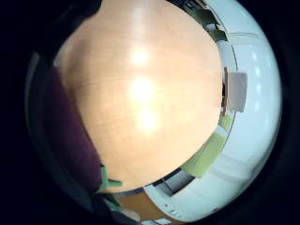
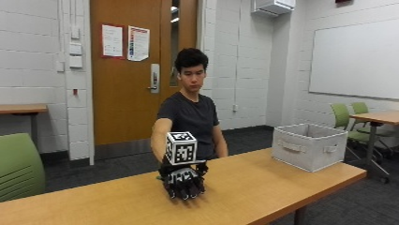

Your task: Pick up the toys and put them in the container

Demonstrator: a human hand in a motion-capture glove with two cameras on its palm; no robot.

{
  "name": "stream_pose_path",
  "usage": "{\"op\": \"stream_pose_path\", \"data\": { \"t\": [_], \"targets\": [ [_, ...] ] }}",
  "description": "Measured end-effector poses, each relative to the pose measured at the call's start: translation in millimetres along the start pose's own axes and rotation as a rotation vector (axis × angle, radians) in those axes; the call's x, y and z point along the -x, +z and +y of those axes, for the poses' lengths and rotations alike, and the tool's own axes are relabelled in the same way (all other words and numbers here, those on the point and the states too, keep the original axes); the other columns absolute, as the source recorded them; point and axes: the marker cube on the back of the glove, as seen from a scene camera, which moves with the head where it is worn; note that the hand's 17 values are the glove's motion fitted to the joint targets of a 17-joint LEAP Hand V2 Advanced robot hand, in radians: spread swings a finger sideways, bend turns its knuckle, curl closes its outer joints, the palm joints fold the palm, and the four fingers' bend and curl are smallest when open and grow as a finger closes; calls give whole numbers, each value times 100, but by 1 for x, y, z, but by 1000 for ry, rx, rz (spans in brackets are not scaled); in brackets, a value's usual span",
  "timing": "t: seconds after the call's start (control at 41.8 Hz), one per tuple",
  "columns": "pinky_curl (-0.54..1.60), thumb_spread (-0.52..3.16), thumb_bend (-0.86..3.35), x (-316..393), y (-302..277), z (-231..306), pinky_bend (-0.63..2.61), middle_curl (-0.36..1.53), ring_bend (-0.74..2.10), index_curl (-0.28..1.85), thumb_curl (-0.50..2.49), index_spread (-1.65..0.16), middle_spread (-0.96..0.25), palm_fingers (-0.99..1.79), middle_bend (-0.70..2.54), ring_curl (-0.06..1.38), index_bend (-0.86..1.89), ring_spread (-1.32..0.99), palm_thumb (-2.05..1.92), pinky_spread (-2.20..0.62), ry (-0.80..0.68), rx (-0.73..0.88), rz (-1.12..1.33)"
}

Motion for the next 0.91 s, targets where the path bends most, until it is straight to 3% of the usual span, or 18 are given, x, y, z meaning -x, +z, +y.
{"op": "stream_pose_path", "data": {
  "t": [0.12,0.215,0.407,0.694,0.909],
  "targets": [
    [35,97,-1,3,5,3,82,42,36,41,21,-31,-14,2,18,25,15,-33,2,-11,4,11,14],
    [34,103,4,6,6,7,84,37,33,47,24,-35,-11,26,11,22,42,-30,14,-14,12,14,-32],
    [32,118,17,11,0,18,74,37,50,56,29,-35,-15,50,21,27,58,-35,38,-19,7,-24,-60],
    [33,104,25,28,-4,38,78,49,91,55,46,-36,-31,112,56,39,18,-45,64,-38,-30,-74,-93],
    [35,86,24,58,-48,43,79,57,103,61,56,-37,-36,116,70,46,16,-45,68,-46,-51,-80,-67]
  ]
}}
